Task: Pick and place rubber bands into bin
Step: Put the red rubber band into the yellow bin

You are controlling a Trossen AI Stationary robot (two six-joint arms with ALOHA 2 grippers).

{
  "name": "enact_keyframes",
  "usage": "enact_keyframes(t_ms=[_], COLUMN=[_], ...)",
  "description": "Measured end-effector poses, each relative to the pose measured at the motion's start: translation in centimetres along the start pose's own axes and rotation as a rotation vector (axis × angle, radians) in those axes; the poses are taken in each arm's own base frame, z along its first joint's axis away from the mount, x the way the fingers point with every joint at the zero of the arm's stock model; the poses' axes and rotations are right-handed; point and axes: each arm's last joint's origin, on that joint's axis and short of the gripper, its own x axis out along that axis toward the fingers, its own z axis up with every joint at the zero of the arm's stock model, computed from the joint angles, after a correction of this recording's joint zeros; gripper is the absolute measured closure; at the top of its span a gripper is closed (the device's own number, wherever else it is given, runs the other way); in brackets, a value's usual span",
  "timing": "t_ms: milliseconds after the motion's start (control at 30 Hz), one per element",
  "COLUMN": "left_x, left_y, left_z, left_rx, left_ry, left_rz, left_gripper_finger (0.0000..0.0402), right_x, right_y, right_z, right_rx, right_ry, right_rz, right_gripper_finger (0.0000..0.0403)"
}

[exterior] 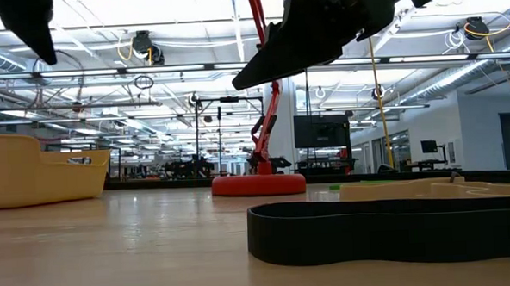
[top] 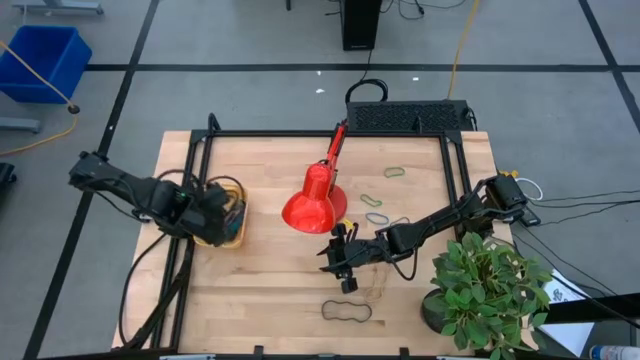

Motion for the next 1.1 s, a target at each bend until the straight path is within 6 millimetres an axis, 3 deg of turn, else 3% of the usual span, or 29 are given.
enact_keyframes(t_ms=[167,367,533,733,1100], left_x=[0.0,1.0,3.3,6.6,9.5], left_y=[0.6,-0.6,-1.5,-1.8,-1.6], left_z=[-0.4,-0.1,-0.9,-2.6,-4.3], left_rx=[-0.052,-0.034,0.005,-0.028,-0.09], left_ry=[0.034,0.064,0.122,0.175,0.249], left_rz=[0.063,0.114,0.172,0.104,0.089], left_gripper_finger=[0.0398,0.0391,0.0398,0.0378,0.0372], right_x=[0.0,0.0,0.0,0.0,0.0], right_y=[0.0,0.0,0.0,0.2,0.2], right_z=[0.0,0.0,0.0,0.0,0.0], right_rx=[0.0,0.001,0.001,0.057,0.14], right_ry=[0.0,-0.001,-0.001,-0.001,-0.001], right_rz=[0.0,0.0,0.0,0.004,0.005], right_gripper_finger=[0.0232,0.023,0.023,0.023,0.0233])
